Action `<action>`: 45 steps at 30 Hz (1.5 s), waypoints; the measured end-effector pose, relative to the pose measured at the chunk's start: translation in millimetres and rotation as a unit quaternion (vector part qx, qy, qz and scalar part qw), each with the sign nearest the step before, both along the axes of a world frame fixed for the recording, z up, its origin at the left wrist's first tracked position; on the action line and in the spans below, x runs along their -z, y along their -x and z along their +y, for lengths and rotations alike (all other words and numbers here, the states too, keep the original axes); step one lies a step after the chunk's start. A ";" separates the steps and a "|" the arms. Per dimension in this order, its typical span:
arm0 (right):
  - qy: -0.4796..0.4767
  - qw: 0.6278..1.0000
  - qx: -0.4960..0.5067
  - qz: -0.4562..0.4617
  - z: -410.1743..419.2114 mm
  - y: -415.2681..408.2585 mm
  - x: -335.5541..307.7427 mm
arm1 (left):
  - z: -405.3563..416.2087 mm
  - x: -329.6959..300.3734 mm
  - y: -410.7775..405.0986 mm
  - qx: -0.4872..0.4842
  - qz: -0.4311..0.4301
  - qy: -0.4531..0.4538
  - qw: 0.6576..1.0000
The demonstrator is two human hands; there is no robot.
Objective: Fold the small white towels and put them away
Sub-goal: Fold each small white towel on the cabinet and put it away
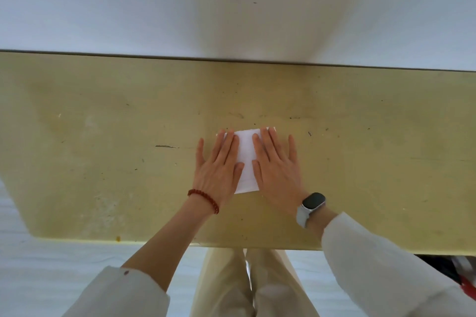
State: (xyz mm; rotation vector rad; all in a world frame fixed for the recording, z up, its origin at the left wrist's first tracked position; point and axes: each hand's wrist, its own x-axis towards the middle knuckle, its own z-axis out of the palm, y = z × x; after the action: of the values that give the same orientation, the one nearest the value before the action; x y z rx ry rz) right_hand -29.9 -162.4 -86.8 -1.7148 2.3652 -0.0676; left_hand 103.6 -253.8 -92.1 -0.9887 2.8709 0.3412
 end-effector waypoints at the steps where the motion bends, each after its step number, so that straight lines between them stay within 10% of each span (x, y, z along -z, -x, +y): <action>1: -0.038 0.999 -0.005 -0.003 1.1 -0.4 4.8 | -0.9 3.1 -1.1 0.002 -0.027 -0.011 1.000; 12: -0.006 0.981 -0.188 0.053 42.4 11.0 -11.3 | -12.4 -21.6 -14.2 -0.028 0.009 0.040 0.999; 20: -0.171 0.983 -0.068 0.020 -16.0 57.2 -48.5 | 30.5 -30.3 -13.2 0.138 0.022 -0.009 0.990; 24: -0.014 0.992 0.074 -0.102 -4.3 39.9 -45.8 | 9.2 -21.3 -7.6 0.100 0.029 0.010 0.994; 30: -0.043 0.837 0.470 -0.277 33.4 -1.9 -42.0 | -3.4 -13.8 -13.9 0.024 -0.030 -0.009 0.999; 40: 0.029 0.751 0.550 -0.365 -1.5 -10.1 -42.5 | -4.1 -17.9 -10.1 0.016 -0.022 -0.041 0.999; 45: 0.125 0.776 0.486 -0.382 -10.7 -15.9 -71.4 | -13.0 -28.3 -7.0 -0.087 0.035 -0.199 0.975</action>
State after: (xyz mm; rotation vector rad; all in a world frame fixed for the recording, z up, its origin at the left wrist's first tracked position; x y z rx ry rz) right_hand -14.0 -173.1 -15.5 -0.1761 2.2810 -1.0420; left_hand 110.5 -266.8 -63.9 -1.1617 2.6168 0.9384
